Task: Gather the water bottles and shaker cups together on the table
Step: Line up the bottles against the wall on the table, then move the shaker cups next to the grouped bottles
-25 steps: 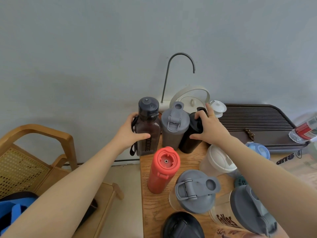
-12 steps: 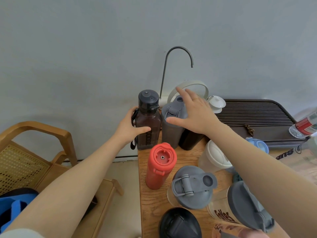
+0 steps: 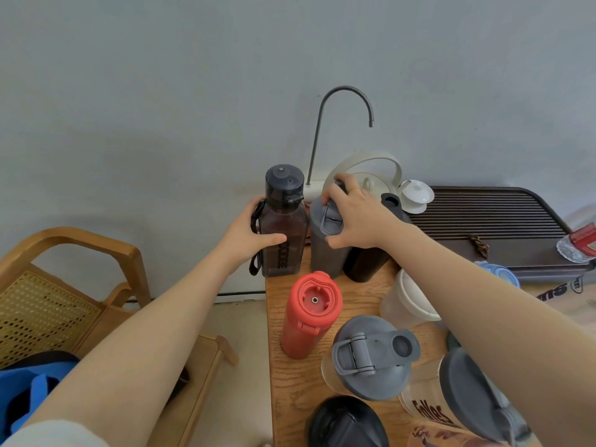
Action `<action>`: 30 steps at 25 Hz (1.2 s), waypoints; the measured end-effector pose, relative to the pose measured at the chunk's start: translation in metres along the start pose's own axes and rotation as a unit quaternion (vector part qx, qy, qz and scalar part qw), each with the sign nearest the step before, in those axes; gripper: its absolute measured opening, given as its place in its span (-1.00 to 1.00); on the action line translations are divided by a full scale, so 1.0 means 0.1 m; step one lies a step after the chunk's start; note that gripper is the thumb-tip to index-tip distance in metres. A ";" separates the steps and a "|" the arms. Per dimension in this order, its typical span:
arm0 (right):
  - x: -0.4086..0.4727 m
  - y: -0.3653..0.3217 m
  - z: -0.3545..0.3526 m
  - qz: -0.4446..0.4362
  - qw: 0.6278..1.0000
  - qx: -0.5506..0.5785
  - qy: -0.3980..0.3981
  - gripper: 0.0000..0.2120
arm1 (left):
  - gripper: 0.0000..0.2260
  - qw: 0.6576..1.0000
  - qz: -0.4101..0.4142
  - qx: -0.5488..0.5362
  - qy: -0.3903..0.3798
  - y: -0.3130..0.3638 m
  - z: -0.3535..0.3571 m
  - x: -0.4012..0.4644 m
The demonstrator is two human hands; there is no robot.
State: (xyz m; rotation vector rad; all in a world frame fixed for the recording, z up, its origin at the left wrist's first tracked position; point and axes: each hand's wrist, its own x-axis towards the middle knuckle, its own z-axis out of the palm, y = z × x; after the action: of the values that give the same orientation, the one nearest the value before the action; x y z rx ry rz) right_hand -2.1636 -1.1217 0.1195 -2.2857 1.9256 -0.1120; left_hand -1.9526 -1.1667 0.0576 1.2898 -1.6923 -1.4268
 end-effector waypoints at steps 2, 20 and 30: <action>-0.04 0.10 0.01 -0.001 1.000 -0.026 -0.012 -0.09 | -0.36 1.000 0.002 -0.004 -0.001 0.00 0.02 0.00; -0.65 1.01 0.02 0.229 0.966 0.114 -0.031 -0.01 | -0.37 1.000 -0.014 -0.020 0.011 0.11 0.22 -0.07; -0.08 0.11 0.00 0.053 0.998 -0.005 -0.017 -0.01 | -0.37 0.999 -0.004 -0.032 -0.012 0.13 0.25 -0.08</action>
State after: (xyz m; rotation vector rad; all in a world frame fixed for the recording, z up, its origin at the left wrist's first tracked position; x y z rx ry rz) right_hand -2.1758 -1.1159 0.1177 -2.1707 2.0290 -0.0506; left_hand -1.9752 -1.1504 0.0645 1.2515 -1.6435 -1.4951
